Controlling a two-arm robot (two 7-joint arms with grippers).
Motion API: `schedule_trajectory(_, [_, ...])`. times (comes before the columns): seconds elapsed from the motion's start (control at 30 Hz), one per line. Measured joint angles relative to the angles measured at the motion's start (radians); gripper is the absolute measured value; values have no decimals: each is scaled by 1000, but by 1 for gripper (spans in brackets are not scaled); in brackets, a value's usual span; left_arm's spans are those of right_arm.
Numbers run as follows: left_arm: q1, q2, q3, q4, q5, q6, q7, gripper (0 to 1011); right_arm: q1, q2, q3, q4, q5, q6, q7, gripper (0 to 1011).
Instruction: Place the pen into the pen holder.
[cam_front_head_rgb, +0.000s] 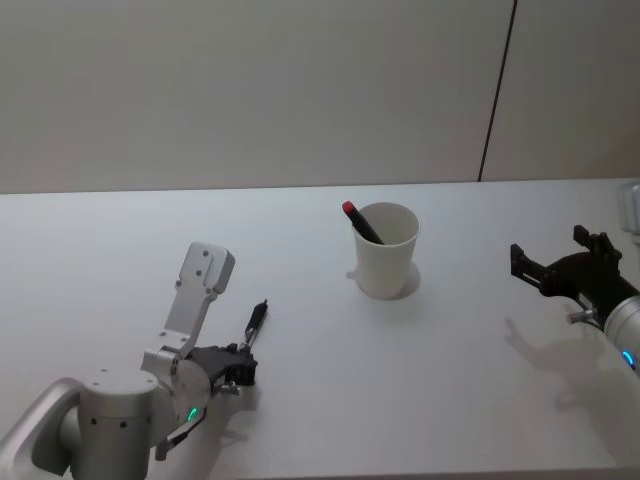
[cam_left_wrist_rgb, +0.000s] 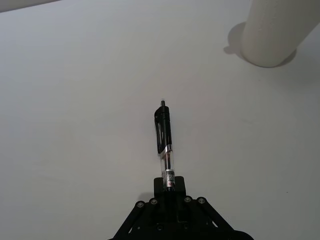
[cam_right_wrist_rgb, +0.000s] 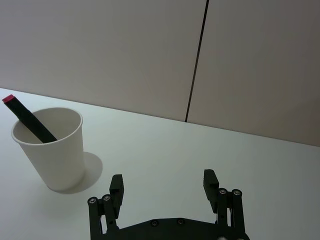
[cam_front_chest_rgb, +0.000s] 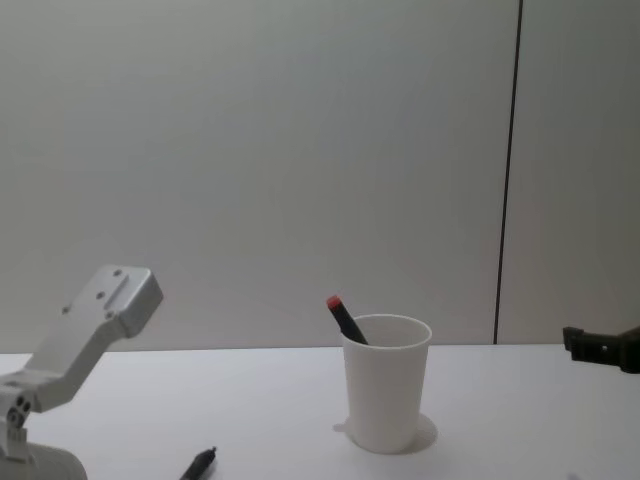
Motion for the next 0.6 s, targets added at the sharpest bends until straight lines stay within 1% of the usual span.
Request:
schedule_trajectory(0.17, [9,6,-3,-23,15,-18,16,129,0,0,0,0,0,0,0,1001])
schedule_trajectory(0.37, [27,17,-7,-62,37,-56,44,129,0,0,0,0,0,0,0,1001])
schedule_trajectory(0.6, [53,33,-12,-103,65,-126,58,129,0,0,0,0,0,0,0,1001])
